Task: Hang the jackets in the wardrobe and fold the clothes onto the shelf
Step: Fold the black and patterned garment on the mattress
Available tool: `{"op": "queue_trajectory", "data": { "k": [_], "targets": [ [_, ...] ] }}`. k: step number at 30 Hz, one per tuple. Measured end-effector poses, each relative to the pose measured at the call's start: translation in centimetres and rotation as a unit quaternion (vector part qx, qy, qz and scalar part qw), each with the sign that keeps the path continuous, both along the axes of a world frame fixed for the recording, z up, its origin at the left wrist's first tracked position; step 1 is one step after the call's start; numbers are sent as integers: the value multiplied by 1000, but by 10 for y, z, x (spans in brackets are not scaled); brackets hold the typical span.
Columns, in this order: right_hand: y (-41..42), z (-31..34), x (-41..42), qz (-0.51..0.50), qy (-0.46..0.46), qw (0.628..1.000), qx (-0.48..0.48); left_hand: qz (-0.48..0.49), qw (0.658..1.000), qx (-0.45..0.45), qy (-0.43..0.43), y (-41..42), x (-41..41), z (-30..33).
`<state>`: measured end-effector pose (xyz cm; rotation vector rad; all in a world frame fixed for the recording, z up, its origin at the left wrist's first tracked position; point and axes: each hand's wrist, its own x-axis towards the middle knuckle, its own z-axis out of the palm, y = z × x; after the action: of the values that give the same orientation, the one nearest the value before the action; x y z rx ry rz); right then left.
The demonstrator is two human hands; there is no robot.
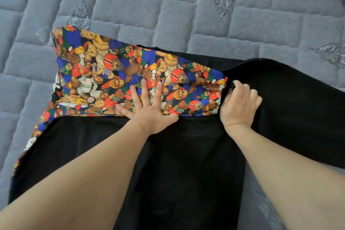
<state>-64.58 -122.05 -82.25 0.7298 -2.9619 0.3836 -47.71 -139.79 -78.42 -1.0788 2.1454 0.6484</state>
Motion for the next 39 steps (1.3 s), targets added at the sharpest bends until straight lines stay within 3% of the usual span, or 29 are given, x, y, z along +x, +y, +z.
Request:
{"op": "queue_trajectory", "data": {
  "k": [8, 12, 14, 16, 18, 19, 21, 23, 25, 27, 29, 33, 36, 39],
  "targets": [
    [0, -1, 0, 9, 3, 1000, -27, 4, 1000, -28, 2, -1, 3, -3],
    [1, 6, -1, 9, -38, 999, -35, 24, 997, -74, -27, 4, -1, -6],
    [4, 18, -8, 37, -100, 993, -52, 41, 990, -120, -61, 17, -7, -3],
    [21, 30, -24, 83, -232, 960, -132, 63, 980, -172, -83, 40, -25, 4],
    [58, 47, -53, 83, -370, 887, -263, 66, 977, -194, -52, 78, -50, 11],
    [84, 53, -72, 67, -364, 882, -291, 35, 981, -190, -18, 102, -64, 13],
    [150, 62, -119, 45, -270, 939, -210, -34, 986, -160, 38, 160, -95, 17],
    [226, 63, -165, 19, -217, 976, -21, -57, 989, -133, 32, 212, -122, 21],
    [296, 66, -200, 2, -242, 961, 133, -104, 986, -130, -18, 254, -146, 26],
    [355, 69, -224, -23, -273, 942, 195, -117, 984, -131, -39, 288, -168, 34],
    [400, 75, -243, -77, -301, 928, 206, -146, 979, -141, 7, 323, -186, 40],
    [446, 86, -274, -90, -359, 909, 190, -378, 912, -120, 109, 412, -217, 43],
    [452, 89, -282, -83, -472, 867, 135, -398, 907, -107, 82, 463, -237, 40],
    [454, 91, -282, -78, -538, 834, 92, -357, 916, -146, 114, 489, -253, 39]
  ]
}}
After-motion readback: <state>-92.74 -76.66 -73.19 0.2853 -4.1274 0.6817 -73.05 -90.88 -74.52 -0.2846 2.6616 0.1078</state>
